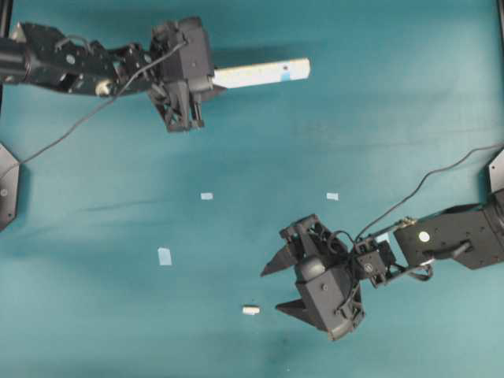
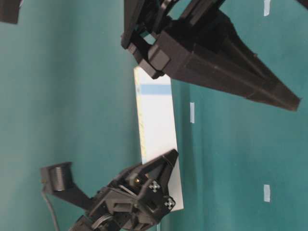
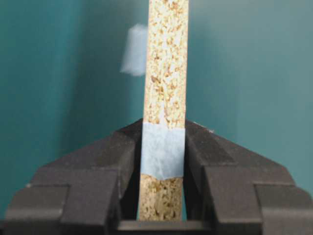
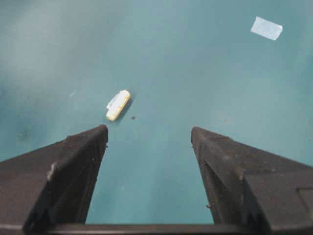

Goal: Move the wooden board into place and insert the rod into its hole.
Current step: 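Lift the board with the left gripper and swing it toward center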

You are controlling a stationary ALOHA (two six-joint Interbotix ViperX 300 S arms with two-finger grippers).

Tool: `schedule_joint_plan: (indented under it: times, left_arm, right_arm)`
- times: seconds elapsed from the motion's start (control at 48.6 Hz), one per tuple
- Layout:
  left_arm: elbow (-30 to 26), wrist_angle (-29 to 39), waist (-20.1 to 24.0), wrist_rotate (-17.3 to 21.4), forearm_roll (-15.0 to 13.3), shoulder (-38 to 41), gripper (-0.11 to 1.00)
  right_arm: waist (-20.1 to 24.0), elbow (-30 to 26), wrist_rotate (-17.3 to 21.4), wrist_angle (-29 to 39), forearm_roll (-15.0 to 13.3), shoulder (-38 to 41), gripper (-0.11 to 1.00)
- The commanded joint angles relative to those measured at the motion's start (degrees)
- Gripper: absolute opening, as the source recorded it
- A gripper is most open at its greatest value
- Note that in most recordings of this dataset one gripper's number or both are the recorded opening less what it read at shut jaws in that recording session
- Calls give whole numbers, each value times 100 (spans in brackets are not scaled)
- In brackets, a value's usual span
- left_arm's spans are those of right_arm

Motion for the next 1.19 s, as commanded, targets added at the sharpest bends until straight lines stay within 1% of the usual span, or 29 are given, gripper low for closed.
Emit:
schedule_joint_plan:
  times: [0.0, 0.185, 0.247, 0.309, 0.473, 0.617, 0.926, 1.173]
  left_arm:
    - [-149, 35, -316, -422, -9, -246, 21]
    - [-272, 53, -1011, -1310, -9, -114, 21]
    - [-316, 26, -1187, -1512, -9, -26, 21]
    - [-369, 18, -1336, -1626, -9, 97, 21]
    - [-519, 0, -1714, -1652, -9, 466, 21]
    - [-677, 0, -1890, -1679, -9, 677, 21]
    - [-782, -114, -1898, -1688, -9, 826, 21]
    - [-694, -132, -1890, -1863, -9, 879, 21]
  right_arm:
    - [9, -97, -9, -18, -9, -62, 80]
    - [9, -97, 0, -26, 0, -62, 80]
    - [9, -88, 0, -26, 0, -62, 80]
    - [9, -97, 0, -18, 0, -62, 80]
    - [9, -88, -9, -18, -9, -62, 80]
    - [9, -79, 0, -26, -18, -62, 80]
    - [9, -105, 0, -18, -9, -62, 80]
    - [9, -105, 0, -18, -9, -62, 80]
